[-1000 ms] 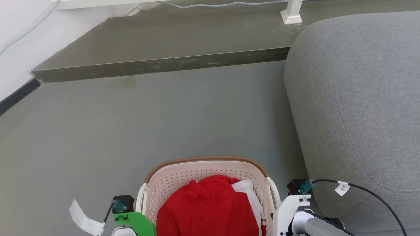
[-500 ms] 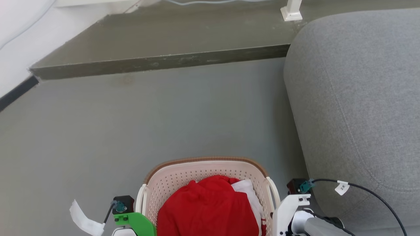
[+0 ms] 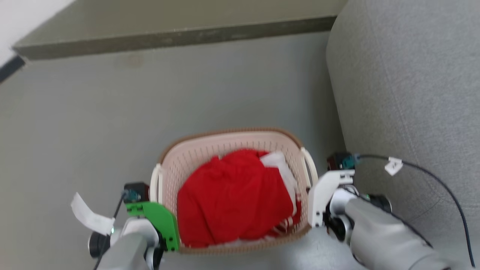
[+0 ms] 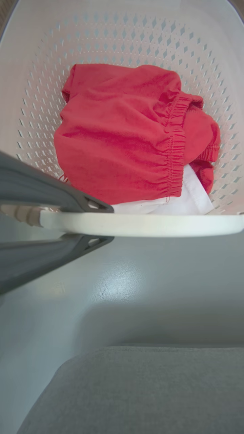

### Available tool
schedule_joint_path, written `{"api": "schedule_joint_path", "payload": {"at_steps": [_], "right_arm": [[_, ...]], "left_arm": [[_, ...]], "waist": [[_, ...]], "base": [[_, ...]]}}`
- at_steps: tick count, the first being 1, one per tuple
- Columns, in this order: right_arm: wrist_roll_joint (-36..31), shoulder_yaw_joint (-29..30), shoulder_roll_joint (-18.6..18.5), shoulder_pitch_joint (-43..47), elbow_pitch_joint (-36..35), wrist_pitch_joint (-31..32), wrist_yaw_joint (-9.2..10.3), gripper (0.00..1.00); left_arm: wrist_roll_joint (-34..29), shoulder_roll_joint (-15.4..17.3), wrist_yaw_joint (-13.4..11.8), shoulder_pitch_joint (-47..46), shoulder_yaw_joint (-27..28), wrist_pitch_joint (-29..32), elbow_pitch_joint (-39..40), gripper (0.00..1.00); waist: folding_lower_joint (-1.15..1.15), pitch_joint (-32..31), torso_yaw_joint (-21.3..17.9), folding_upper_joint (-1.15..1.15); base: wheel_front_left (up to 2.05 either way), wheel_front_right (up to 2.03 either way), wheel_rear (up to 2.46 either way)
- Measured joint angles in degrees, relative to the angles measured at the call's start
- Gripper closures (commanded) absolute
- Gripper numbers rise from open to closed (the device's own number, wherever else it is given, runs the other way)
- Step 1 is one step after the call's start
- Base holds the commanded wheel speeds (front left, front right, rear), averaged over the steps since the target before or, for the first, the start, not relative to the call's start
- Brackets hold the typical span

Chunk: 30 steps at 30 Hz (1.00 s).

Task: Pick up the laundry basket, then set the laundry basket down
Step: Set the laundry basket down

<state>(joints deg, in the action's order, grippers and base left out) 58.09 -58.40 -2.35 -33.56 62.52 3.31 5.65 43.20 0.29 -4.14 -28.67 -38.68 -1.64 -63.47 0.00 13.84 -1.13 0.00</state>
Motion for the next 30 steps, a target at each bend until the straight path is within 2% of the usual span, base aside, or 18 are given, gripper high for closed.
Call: {"api": "schedule_joint_path", "payload": {"at_steps": [17, 30], "right_arm": [[-2.76, 0.46, -0.53, -16.19, 1.12, -1.34, 0.98, 1.00], [-4.68, 1.79, -1.10, -27.63, 2.22, -3.54, 1.01, 1.00]], "left_arm": [[-0.74, 0.35, -0.94, -14.16, 1.44, -1.52, 0.91, 1.00], [-1.57, 0.70, -1.42, -24.88, 2.86, -2.54, 1.62, 1.00]], "waist": [[-0.01, 12.69, 0.01, 0.00], [-0.01, 22.37, 0.64, 0.00]], "base": [[0.00, 0.00, 0.00], [0.00, 0.00, 0.00]]}}
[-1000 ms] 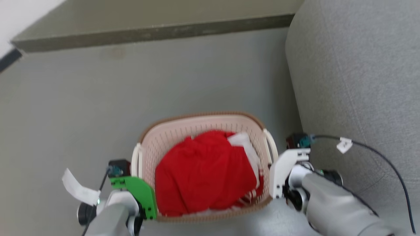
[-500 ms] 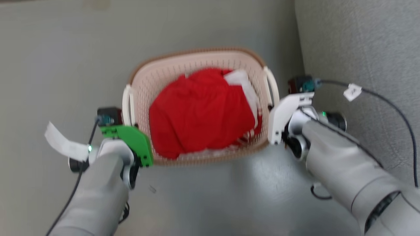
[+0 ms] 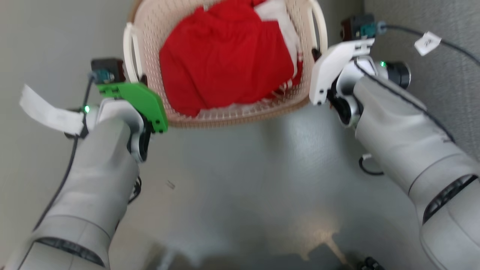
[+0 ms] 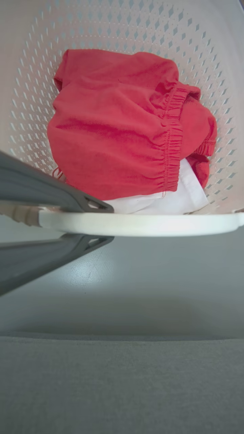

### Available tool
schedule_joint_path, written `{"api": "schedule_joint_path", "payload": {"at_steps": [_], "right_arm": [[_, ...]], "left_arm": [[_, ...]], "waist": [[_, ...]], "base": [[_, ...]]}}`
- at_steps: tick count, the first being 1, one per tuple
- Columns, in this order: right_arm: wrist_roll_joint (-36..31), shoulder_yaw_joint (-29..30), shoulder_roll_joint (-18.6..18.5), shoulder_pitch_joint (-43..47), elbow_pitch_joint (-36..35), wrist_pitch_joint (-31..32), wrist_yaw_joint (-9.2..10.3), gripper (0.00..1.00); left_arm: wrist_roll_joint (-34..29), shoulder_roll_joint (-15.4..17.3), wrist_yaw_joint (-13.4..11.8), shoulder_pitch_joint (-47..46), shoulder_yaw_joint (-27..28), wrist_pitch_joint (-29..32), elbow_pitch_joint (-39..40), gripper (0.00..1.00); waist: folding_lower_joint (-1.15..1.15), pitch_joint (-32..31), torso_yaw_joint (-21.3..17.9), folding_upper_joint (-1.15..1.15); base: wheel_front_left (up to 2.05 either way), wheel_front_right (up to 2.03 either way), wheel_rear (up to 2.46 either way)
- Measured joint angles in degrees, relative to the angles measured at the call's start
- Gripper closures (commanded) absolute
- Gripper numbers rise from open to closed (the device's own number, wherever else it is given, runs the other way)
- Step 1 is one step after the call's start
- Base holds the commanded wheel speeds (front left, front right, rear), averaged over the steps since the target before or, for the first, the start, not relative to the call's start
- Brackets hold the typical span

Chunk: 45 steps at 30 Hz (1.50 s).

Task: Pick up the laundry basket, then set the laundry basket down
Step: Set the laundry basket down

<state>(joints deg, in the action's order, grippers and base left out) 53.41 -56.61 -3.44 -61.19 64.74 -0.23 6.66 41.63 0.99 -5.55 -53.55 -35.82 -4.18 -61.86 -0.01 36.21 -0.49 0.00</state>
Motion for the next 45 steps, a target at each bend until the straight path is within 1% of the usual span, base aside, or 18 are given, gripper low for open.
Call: {"api": "schedule_joint_path", "payload": {"at_steps": [18, 20, 27, 33, 45], "right_arm": [[-1.49, 0.55, -0.15, -10.35, 0.83, -2.34, 0.11, 1.00], [-1.55, 0.62, -0.15, -11.42, 0.86, -2.57, 0.43, 1.00], [-1.57, 0.60, -0.01, -12.27, 1.71, -4.27, 0.42, 1.00], [-1.83, 0.54, 0.13, -12.37, 2.15, -5.89, 0.41, 1.00], [-1.99, 0.55, 0.13, -13.66, 2.20, -7.33, 0.40, 1.00]], "left_arm": [[-1.74, 1.21, -0.51, -10.89, 0.26, -0.85, 0.09, 1.00], [-2.37, 1.40, -0.51, -12.21, 0.32, -0.94, 0.11, 1.00], [-3.32, 1.34, -0.51, -13.61, 0.11, -2.43, -0.54, 1.00], [-3.53, 1.22, -0.51, -13.86, 0.10, -3.63, -1.29, 1.00], [-3.65, 1.15, -0.51, -15.10, -0.20, -4.54, -2.53, 1.00]], "waist": [[0.00, 13.45, 0.52, 0.00], [0.01, 14.95, 0.53, 0.00], [0.01, 19.50, 0.55, 0.00], [0.01, 21.74, 0.64, 0.00], [0.02, 22.66, 0.79, 0.00]], "base": [[0.00, 0.00, 0.00], [0.00, 0.00, 0.00], [0.00, 0.00, 0.00], [0.00, 0.00, 0.00], [0.00, 0.00, 0.00]]}}
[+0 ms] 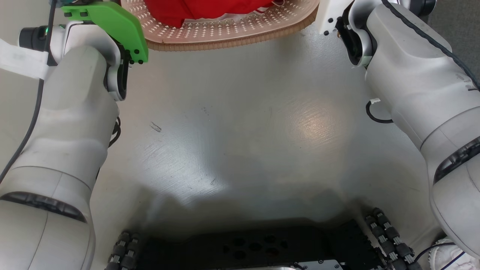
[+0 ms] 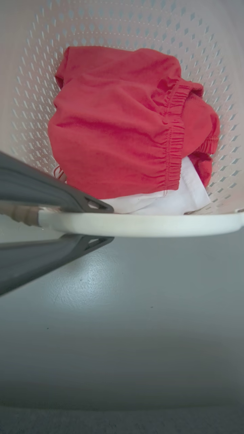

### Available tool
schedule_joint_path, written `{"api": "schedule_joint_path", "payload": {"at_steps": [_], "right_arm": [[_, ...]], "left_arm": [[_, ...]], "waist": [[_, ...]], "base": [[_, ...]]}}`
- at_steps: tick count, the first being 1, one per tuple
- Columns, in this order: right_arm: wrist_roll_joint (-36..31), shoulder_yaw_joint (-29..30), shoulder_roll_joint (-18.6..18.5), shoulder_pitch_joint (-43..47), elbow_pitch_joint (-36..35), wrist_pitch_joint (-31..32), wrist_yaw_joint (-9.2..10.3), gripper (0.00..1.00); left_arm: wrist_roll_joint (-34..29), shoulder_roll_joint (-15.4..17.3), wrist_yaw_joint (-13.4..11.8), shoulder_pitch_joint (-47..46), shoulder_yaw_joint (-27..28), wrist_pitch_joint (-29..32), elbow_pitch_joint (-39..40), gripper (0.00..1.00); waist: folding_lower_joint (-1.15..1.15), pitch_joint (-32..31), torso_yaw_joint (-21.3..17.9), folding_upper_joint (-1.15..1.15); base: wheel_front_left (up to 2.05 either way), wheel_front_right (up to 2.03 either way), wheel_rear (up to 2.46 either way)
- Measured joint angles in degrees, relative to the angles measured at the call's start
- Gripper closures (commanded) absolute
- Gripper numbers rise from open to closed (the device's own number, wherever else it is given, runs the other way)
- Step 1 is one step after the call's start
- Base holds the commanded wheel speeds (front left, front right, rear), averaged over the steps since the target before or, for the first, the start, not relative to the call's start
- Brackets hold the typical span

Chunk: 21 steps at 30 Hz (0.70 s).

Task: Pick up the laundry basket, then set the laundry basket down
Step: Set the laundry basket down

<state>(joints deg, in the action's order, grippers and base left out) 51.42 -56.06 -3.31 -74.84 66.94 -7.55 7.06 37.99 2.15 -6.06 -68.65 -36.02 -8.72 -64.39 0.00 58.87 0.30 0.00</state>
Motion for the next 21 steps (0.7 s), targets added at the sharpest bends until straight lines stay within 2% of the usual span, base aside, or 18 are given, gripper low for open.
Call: {"api": "schedule_joint_path", "payload": {"at_steps": [6, 7, 8, 9, 10, 11, 21], "right_arm": [[0.01, -0.03, 0.09, 0.01, 0.11, -0.32, -0.05, 0.99], [0.01, -0.05, 0.09, 0.03, 0.11, -0.32, -0.07, 0.89], [0.02, -0.08, 0.10, 0.06, 0.11, -0.32, -0.07, 0.75], [0.02, -0.11, 0.11, 0.15, 0.11, -0.32, -0.07, 0.59], [0.03, -0.18, 0.09, 0.25, 0.16, -0.32, -0.07, 0.25], [0.03, -0.23, 0.05, 0.39, 0.23, -0.32, -0.07, 0.00], [0.12, -0.47, -0.32, 2.26, 1.18, -1.45, 0.02, 0.00]], "left_arm": [[-0.44, -0.13, 0.00, -0.20, -0.26, -0.43, -0.77, 1.00], [-0.46, -0.19, 0.00, -0.29, -0.33, -0.48, -0.97, 0.86], [-0.49, -0.22, 0.00, -0.38, -0.42, -0.49, -1.18, 0.60], [-0.70, -0.21, 0.00, -0.47, -0.58, -0.70, -1.47, 0.44], [-0.92, -0.18, 0.00, -0.61, -0.67, -0.92, -1.72, 0.19], [-0.93, -0.09, 0.00, -0.66, -0.69, -0.92, -1.92, 0.00], [-0.87, 0.21, 0.00, -0.48, -0.51, -1.78, -3.78, 0.00]], "waist": [[0.00, -0.07, -0.07, 0.00], [0.00, -0.12, -0.08, 0.00], [0.00, -0.18, -0.09, 0.00], [0.00, -0.25, -0.10, 0.00], [0.00, -0.33, -0.10, 0.00], [0.00, -0.41, -0.10, 0.00], [0.00, -2.57, -0.06, 0.00]], "base": [[0.00, 0.00, 0.00], [0.00, 0.00, 0.00], [0.00, 0.00, 0.00], [0.00, 0.00, 0.00], [0.00, 0.00, 0.00], [0.00, 0.00, 0.00], [0.00, 0.00, 0.00]]}}
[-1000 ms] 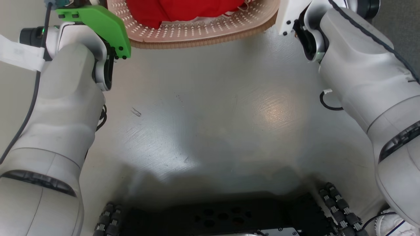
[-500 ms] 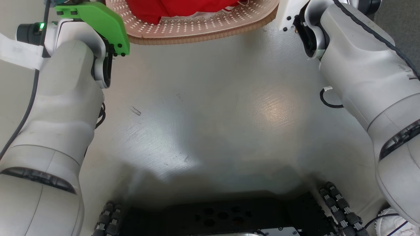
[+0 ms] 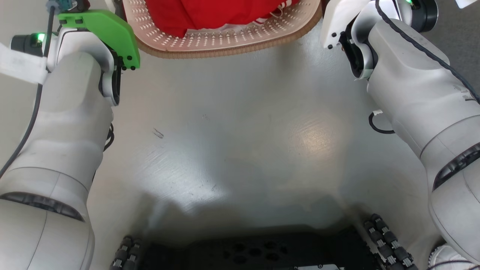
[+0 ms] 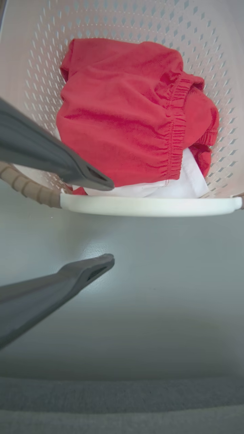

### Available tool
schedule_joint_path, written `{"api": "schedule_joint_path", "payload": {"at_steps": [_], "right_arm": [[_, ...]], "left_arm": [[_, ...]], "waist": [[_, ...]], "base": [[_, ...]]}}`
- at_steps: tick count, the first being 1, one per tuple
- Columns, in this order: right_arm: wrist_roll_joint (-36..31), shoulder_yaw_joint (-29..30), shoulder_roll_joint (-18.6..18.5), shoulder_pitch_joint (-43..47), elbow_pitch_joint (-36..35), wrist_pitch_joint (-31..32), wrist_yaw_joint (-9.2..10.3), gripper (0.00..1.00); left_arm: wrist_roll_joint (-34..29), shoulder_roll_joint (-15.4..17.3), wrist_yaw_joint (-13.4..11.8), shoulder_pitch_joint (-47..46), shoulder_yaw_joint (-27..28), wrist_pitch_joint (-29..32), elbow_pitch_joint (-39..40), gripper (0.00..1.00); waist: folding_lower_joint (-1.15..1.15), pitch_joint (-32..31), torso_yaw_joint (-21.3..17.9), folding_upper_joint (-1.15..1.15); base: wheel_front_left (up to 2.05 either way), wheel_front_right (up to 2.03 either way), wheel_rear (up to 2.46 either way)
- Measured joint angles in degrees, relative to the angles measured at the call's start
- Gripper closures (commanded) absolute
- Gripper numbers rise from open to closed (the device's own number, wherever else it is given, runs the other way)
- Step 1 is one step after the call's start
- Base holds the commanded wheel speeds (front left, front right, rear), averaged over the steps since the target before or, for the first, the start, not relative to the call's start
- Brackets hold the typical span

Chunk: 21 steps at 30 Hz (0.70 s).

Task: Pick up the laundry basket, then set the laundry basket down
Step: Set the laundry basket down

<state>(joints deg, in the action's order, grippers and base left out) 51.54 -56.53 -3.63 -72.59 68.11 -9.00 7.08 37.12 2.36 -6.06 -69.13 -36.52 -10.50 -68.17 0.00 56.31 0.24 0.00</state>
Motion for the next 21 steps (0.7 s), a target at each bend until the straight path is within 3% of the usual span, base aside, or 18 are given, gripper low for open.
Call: {"api": "schedule_joint_path", "payload": {"at_steps": [11, 21], "right_arm": [[0.35, 0.51, 0.00, 0.25, -0.04, -4.06, 0.00, 0.00], [0.33, 1.88, 0.00, 3.36, -1.16, -5.59, -0.51, 0.00]], "left_arm": [[1.38, -0.10, 1.07, 2.53, 1.87, -3.49, 0.65, 0.00], [4.81, 0.38, 2.56, 6.55, 8.44, -4.21, 7.28, 0.00]], "waist": [[0.00, -4.66, 0.37, 0.00], [0.00, -10.86, 0.37, 0.00]], "base": [[0.00, 0.00, 0.00], [0.00, 0.00, 0.00]]}}
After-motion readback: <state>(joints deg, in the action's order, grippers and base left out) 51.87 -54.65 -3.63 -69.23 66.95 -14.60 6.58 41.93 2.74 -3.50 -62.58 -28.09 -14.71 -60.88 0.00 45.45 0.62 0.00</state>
